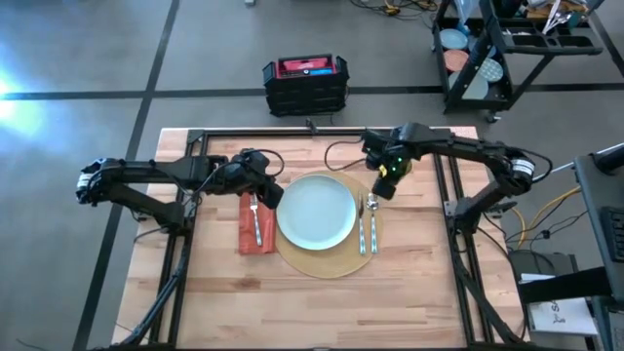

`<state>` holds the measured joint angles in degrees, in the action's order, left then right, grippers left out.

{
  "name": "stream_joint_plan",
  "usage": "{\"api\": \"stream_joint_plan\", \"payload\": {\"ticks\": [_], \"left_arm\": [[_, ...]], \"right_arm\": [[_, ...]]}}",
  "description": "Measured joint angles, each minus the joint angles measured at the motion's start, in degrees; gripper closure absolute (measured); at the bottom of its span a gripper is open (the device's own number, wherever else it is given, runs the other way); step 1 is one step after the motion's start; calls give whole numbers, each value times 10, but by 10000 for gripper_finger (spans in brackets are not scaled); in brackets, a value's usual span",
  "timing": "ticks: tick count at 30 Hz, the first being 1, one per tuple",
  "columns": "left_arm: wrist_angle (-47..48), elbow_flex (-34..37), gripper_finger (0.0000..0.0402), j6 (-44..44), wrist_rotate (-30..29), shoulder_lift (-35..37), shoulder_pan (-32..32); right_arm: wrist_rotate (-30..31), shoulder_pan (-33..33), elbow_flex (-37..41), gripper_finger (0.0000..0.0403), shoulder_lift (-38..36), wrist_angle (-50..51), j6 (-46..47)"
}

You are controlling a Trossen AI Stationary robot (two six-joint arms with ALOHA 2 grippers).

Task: Set table place
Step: Adjust the green cup

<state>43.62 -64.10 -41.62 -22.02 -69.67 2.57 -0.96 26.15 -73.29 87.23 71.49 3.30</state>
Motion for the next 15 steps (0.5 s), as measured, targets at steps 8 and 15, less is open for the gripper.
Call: {"api": "stream_joint_plan", "payload": {"ticks": [8, 15], "left_arm": [[0, 0, 402, 8, 5, 0, 6], [2, 0, 402, 6, 20, 0, 4]], "right_arm": [[27, -23, 5, 402, 43, -57, 9], [27, -19, 2, 401, 62, -67, 17]]}}
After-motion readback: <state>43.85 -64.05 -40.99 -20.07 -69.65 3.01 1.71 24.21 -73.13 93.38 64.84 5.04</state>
